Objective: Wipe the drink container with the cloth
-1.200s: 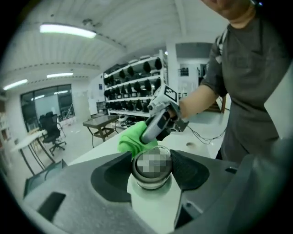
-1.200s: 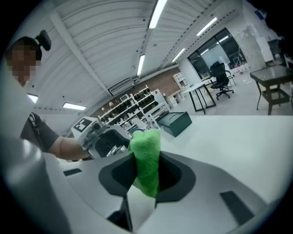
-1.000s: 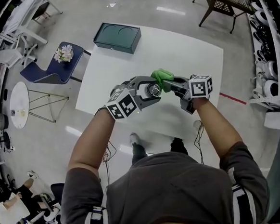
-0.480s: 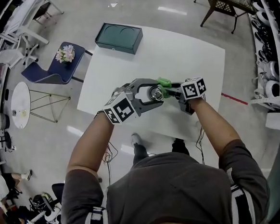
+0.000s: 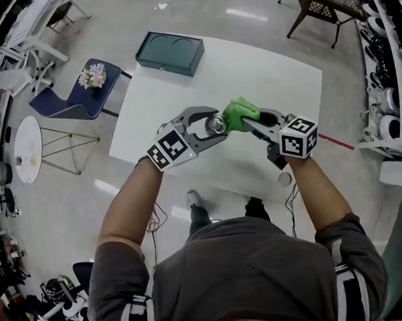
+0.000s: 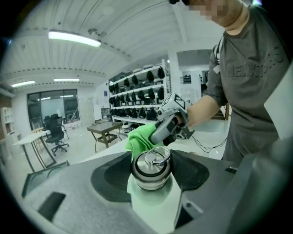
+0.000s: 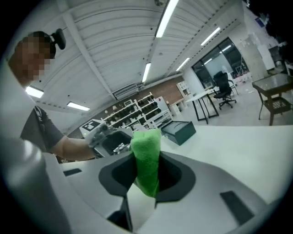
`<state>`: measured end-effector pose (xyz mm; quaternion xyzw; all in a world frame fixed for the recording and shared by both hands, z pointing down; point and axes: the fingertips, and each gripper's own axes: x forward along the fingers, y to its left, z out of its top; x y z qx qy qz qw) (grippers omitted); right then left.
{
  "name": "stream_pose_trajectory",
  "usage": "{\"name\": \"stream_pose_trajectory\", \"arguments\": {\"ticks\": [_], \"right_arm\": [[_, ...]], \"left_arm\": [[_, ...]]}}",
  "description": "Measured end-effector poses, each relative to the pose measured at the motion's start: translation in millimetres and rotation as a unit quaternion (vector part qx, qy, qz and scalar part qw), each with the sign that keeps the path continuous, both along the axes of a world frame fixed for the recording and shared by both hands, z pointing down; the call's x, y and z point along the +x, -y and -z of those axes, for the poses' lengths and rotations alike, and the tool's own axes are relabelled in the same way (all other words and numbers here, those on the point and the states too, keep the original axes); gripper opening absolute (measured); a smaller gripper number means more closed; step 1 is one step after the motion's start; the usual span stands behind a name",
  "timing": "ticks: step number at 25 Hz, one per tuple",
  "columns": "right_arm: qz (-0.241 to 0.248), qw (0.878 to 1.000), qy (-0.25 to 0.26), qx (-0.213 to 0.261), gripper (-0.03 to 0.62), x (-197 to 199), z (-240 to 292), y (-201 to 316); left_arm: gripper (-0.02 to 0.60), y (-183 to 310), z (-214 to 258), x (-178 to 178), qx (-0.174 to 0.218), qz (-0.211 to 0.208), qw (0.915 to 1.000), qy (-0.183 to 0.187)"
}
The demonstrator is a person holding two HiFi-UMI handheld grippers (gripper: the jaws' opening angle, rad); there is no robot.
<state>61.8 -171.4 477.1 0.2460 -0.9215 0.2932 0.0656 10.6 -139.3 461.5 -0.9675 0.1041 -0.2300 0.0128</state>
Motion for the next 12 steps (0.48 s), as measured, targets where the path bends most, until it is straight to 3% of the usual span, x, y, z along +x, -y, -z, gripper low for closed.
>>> {"name": "stream_pose_trajectory", "arguments": {"ticks": [6, 12], "right_arm": [[-0.009, 1.0, 0.012, -0.025, 0.094, -10, -22, -10], [-0.004, 0.996, -0.074, -0.047, 0.094, -9, -79, -16]], "left_arm": [[0.249, 12, 16, 13, -0.02, 0.036, 0.998, -0.049], [0.248, 17, 25, 11, -0.036, 0.05, 0.995, -0.079]]}}
